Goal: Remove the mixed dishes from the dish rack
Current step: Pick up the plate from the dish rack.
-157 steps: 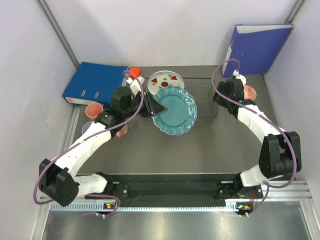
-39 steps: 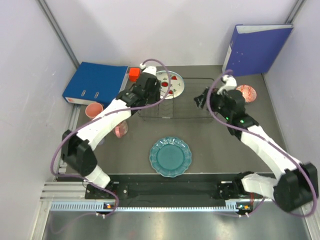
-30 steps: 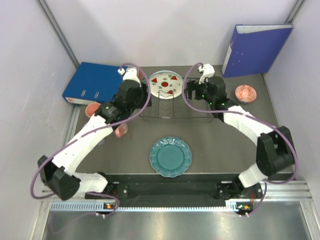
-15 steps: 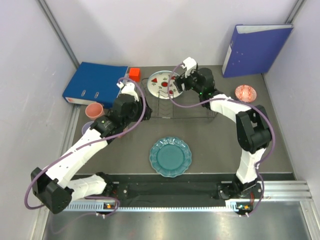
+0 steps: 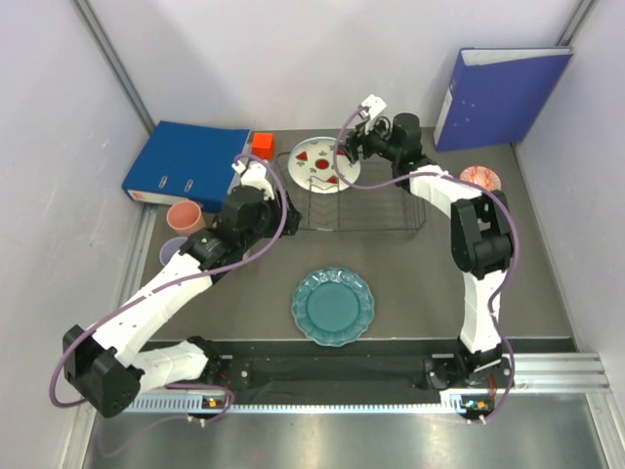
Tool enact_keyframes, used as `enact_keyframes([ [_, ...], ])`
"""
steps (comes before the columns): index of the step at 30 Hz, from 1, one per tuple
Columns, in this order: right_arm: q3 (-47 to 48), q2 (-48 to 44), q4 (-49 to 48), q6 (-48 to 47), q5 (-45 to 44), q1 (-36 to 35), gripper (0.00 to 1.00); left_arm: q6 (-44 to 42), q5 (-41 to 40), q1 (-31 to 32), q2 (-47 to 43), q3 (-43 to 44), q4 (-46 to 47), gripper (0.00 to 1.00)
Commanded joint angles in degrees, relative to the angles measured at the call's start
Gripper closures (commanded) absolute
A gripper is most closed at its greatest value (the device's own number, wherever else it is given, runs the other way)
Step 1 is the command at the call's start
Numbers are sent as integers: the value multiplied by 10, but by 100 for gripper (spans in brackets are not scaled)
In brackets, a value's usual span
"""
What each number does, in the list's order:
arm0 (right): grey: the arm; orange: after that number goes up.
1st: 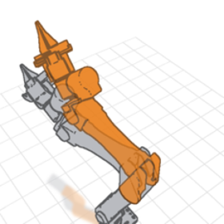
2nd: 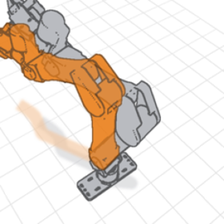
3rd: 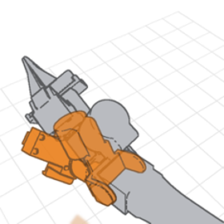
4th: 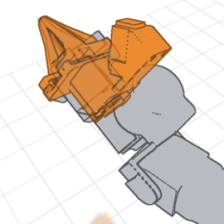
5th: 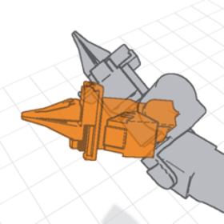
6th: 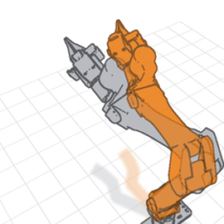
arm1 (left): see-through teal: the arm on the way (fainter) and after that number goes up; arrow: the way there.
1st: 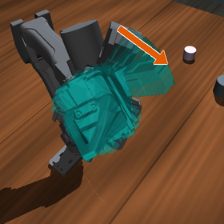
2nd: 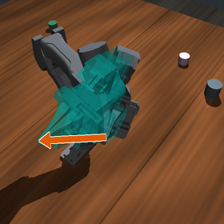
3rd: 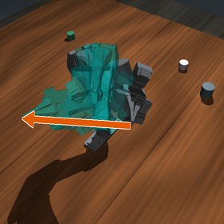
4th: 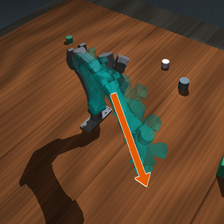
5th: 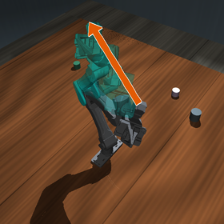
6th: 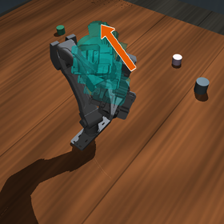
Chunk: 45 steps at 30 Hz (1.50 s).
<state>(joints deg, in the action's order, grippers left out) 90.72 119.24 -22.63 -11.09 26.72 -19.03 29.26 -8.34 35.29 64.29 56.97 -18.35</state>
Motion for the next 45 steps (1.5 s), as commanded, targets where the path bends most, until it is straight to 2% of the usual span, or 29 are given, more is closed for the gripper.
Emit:
enact_keyframes([
  [1, 34, 18, -7, 22, 62, 14, 25, -11, 4, 1, 7, -9, 42, 41],
  [14, 26, 25, 41, 18, 76, -3, 24, -10, 15, 1, 8, -23, 48, 41],
  [20, 40, 40, 64, 11, 62, -16, 31, -9, 14, 1, 2, -37, 49, 41],
  [23, 42, 44, 67, 11, 53, -22, 40, -8, 11, 1, 1, -40, 51, 41],
  [24, 41, 48, 68, 9, 52, -22, 47, -8, 11, 1, 1, -41, 52, 41],
  [29, 24, 42, 54, 12, 40, -25, 69, -7, 11, 1, 0, -46, 53, 42],
  [30, 19, 38, 50, 12, 39, -24, 80, -6, 11, 1, 0, -47, 53, 42],
  [33, 1, 24, 31, 19, 24, -24, 100, -3, 11, 1, -3, -51, 54, 42],
  [45, -52, -46, -1, 9, 11, -27, 100, 0, 14, 2, -18, -61, 56, 42],
])
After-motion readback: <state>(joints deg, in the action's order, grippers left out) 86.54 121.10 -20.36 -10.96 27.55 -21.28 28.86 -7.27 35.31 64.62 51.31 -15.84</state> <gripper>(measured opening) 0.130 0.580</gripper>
